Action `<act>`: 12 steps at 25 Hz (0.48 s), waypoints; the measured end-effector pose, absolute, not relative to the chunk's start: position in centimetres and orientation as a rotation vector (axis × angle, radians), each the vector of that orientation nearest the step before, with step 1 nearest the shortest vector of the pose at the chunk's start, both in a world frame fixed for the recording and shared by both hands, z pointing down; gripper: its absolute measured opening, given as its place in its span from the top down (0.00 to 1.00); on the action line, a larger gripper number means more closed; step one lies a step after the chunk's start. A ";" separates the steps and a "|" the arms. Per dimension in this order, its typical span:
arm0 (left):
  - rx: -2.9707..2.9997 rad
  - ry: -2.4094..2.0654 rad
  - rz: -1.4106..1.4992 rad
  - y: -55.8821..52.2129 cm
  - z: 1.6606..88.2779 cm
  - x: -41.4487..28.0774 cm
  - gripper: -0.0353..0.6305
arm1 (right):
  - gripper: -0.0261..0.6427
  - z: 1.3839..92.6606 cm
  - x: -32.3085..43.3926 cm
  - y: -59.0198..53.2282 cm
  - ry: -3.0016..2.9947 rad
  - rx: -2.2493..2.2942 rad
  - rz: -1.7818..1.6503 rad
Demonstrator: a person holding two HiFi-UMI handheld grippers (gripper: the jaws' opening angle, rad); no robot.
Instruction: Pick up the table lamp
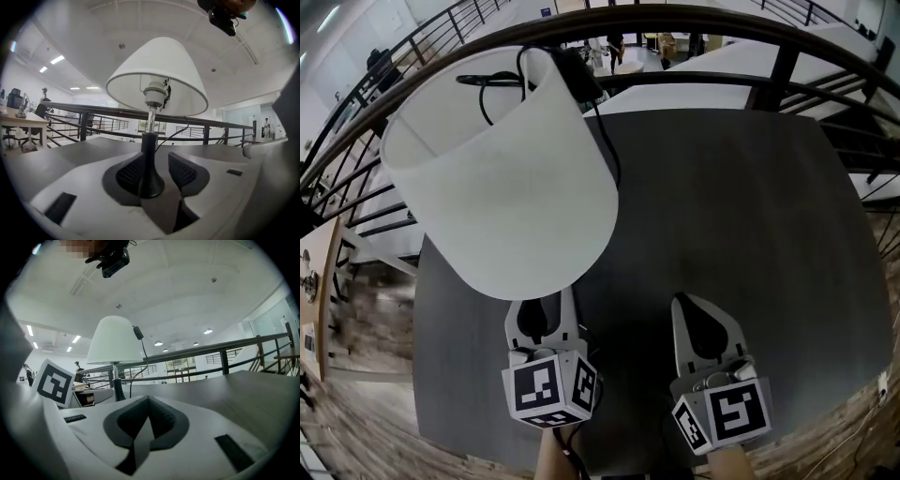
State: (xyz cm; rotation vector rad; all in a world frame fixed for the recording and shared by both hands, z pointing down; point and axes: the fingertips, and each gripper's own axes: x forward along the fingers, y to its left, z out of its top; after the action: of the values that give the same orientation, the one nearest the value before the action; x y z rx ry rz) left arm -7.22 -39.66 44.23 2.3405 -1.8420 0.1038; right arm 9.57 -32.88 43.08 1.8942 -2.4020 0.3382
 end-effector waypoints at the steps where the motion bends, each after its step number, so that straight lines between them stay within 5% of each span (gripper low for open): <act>1: 2.340 -1.843 0.112 -39.8 44.5 -7.1 0.69 | 0.94 43.4 9.6 -32.9 -2.405 1.886 0.341; 12: 2.348 -1.848 0.156 -41.4 46.1 -7.4 0.63 | 0.94 45.4 8.4 -33.9 -2.440 1.832 0.339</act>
State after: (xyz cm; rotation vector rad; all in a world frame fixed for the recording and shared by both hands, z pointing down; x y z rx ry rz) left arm -7.42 -41.45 46.10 2.3484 -1.8484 0.1562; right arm 8.38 -33.90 45.38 1.8322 -2.4398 0.3390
